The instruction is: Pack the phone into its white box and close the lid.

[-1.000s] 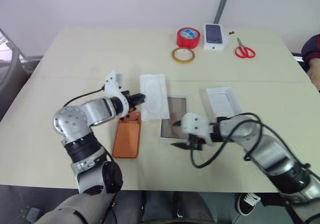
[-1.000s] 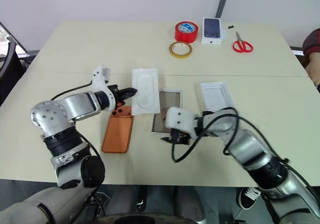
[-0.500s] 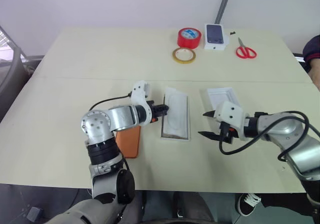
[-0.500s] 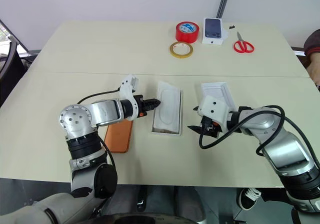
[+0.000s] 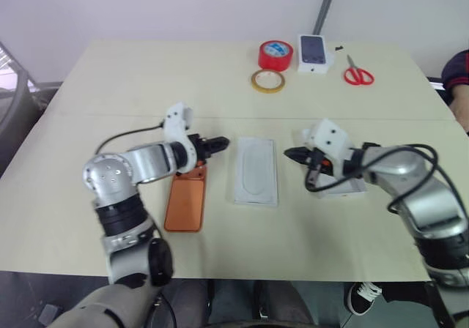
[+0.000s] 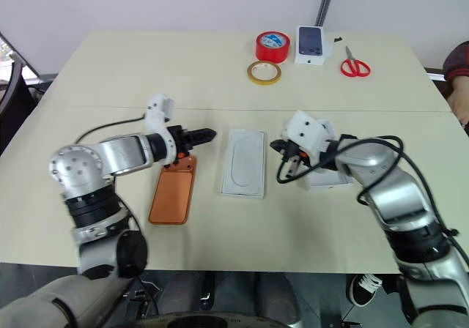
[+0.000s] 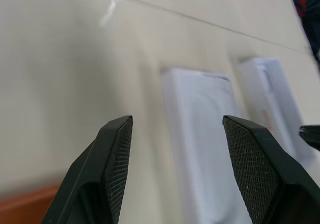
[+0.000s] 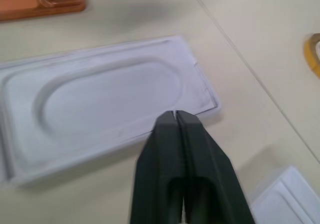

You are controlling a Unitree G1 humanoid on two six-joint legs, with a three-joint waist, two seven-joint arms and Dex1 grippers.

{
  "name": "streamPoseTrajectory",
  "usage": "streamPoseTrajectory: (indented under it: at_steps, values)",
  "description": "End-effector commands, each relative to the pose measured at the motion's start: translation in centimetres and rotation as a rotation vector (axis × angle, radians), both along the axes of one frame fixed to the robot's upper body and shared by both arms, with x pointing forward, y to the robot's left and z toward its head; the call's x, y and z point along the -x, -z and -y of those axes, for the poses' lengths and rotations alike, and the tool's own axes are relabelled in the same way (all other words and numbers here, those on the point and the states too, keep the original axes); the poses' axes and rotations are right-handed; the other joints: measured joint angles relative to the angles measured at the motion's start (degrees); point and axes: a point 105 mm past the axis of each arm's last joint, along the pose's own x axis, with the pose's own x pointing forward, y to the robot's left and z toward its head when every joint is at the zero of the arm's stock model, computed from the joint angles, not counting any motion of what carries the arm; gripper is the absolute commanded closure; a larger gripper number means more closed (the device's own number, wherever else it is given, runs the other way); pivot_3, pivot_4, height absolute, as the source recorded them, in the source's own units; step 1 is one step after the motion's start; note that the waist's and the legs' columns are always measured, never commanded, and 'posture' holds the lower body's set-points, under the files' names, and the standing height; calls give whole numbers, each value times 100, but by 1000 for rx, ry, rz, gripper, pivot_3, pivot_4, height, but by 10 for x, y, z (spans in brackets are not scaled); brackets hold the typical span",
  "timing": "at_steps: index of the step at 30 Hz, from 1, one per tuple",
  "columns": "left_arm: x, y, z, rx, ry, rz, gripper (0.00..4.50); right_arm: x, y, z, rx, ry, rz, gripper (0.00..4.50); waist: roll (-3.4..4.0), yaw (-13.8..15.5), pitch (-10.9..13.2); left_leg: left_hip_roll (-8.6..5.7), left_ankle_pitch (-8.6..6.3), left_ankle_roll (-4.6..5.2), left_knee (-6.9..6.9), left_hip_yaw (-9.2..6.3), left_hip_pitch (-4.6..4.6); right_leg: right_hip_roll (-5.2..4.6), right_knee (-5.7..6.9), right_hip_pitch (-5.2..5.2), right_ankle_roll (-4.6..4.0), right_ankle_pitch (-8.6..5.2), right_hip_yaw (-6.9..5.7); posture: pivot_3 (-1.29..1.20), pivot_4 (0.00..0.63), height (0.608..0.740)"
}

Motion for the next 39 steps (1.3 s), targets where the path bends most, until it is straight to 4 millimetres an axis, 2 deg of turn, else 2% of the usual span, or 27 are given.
streamPoseTrajectory:
  at_steps: [1,3,6,13,17,20,29,33,39]
  values:
    - [5,-16,-2,-93,83,220,1491,-17,5,-7,42,64,22,4471,3,-31,0,0,1,-2,-2,2,0,-1,-1,-2,0,0,1,0,150,740]
    - [15,-18,-4,-164,176,358,1491,-27,8,-15,45,99,28,4471,5,-40,0,-1,1,-2,-3,3,-1,-2,-1,-4,-1,0,1,0,150,740]
    - [35,-2,-8,-265,330,423,1491,-35,12,-29,40,112,28,4471,9,-48,2,0,3,-5,-14,7,0,-3,-2,-10,-3,-1,4,0,150,740]
    - [65,18,-17,-257,505,415,1491,-46,19,-50,21,119,25,4471,11,-41,3,-2,-1,3,-22,7,-2,-12,-4,-12,-5,-1,4,0,150,740]
    - [78,25,-18,-260,569,396,1491,-48,26,-54,33,128,7,4471,13,-57,4,0,-17,34,-39,7,-2,-11,-2,-23,-5,-1,4,0,150,740]
    - [82,27,-19,-267,579,395,1491,-47,32,-50,60,136,-13,4471,14,-52,5,1,-18,36,-40,7,-2,-11,-1,-23,-6,-1,4,0,150,740]
    - [81,30,-19,-267,566,391,1491,-19,46,-48,149,35,-70,4471,14,-56,4,1,-20,40,-41,7,-1,-11,0,-22,-6,-1,4,0,150,740]
    - [77,28,-21,-256,537,398,1491,-17,39,-49,149,31,-36,4471,14,-64,4,1,-20,40,-42,7,0,-10,0,-22,-6,-1,4,0,150,740]
    - [77,27,-23,-255,526,398,1491,-26,20,-57,89,46,35,4471,15,-62,4,2,-20,40,-43,7,0,-10,0,-23,-6,-1,4,0,150,740]
